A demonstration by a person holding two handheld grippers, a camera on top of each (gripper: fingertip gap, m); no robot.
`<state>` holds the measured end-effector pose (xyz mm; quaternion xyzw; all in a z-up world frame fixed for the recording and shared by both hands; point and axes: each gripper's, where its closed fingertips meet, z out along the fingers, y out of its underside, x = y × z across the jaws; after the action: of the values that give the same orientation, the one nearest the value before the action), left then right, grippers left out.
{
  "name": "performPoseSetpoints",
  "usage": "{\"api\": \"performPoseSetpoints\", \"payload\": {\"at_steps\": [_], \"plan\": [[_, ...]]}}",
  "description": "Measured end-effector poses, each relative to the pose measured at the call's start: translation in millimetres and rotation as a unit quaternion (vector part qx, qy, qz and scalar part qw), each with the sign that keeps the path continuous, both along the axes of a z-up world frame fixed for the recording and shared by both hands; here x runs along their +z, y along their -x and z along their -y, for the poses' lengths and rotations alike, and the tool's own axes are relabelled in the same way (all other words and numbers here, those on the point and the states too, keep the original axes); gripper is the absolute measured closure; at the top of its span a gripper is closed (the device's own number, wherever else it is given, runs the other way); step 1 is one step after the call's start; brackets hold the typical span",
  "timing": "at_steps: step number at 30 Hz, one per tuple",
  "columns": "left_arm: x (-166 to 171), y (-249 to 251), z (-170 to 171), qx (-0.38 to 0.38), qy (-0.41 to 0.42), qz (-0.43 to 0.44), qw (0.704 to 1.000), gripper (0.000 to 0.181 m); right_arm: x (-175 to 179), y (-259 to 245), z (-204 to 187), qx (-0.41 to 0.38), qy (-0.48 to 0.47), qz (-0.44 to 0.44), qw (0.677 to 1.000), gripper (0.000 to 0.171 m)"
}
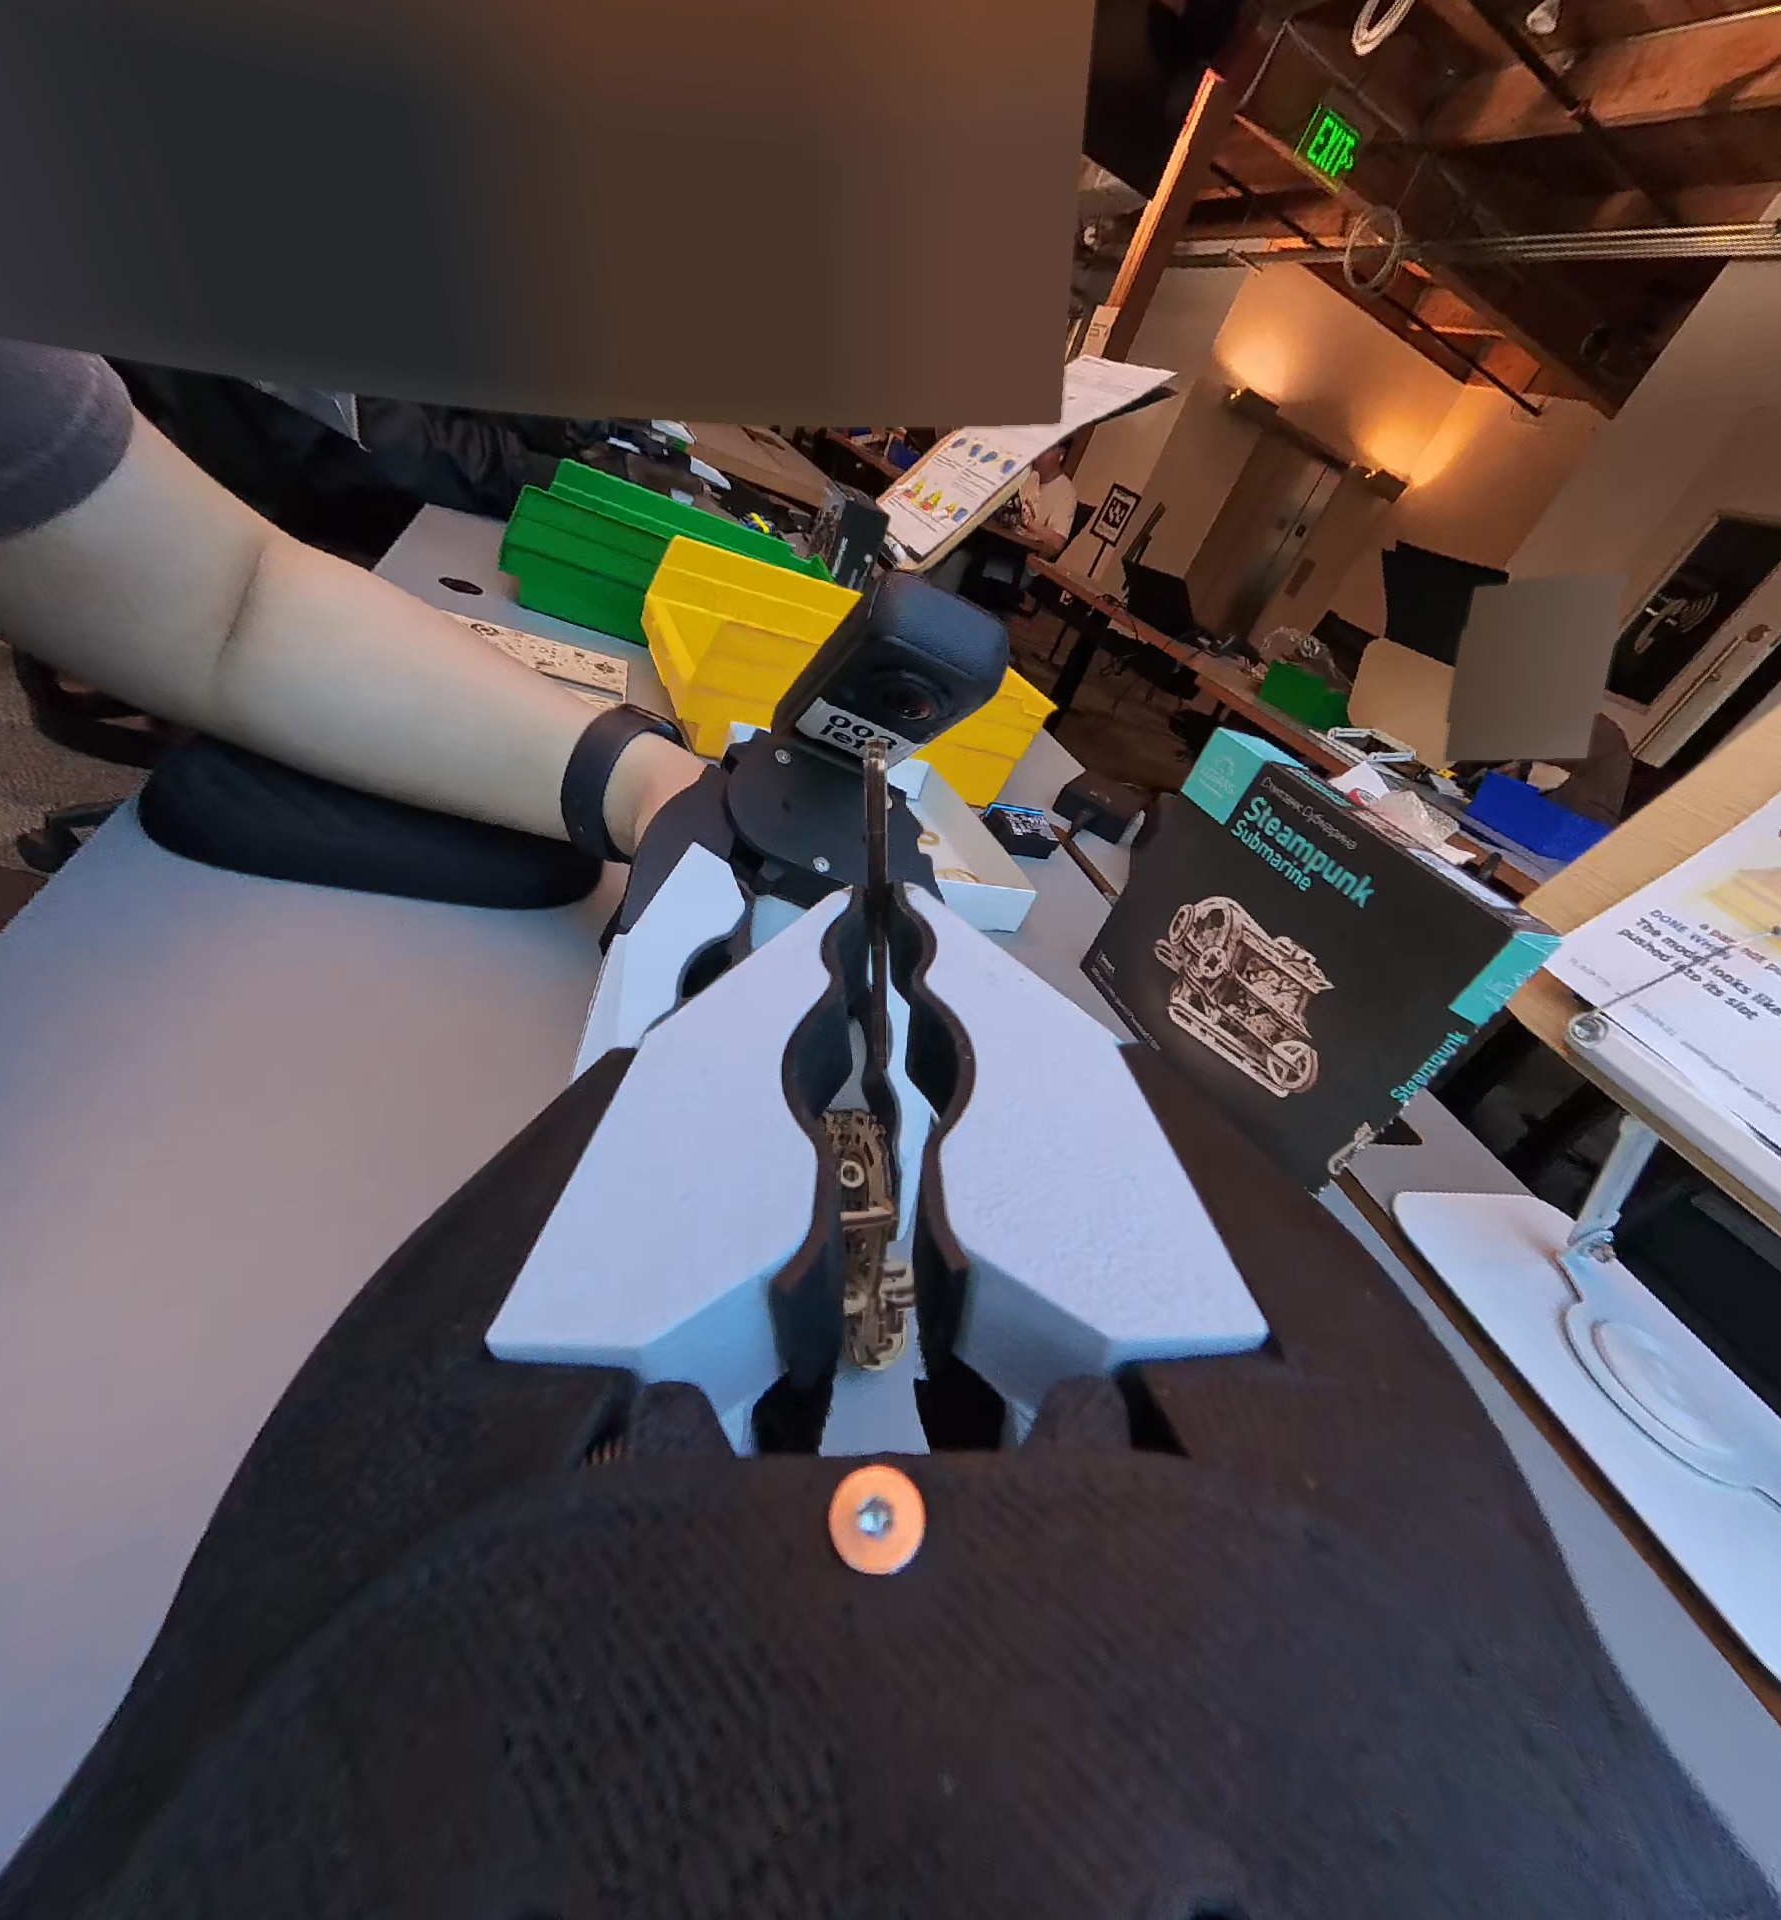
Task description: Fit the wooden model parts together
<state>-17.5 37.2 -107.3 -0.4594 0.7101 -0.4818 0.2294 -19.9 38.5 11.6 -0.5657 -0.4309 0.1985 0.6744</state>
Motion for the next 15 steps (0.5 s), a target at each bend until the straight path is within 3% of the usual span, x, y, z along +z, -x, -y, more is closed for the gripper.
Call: {"api": "performPoseSetpoints", "payload": {"at_steps": [6, 15], "plan": [[-0.4, 20.7, 1.8, 0.009, -0.011, -0.006, 1.0, 0.09, -4.0, 26.0, 8.5, -0.018, 0.025, -0.075, 0.997, 0.171], [1.1, 8.1, 10.1, -0.003, 0.009, 0.019, 1.0, 0.09, -32.0, 22.4, 19.4, -0.083, -0.033, 0.01, 0.996, 0.171]]}}
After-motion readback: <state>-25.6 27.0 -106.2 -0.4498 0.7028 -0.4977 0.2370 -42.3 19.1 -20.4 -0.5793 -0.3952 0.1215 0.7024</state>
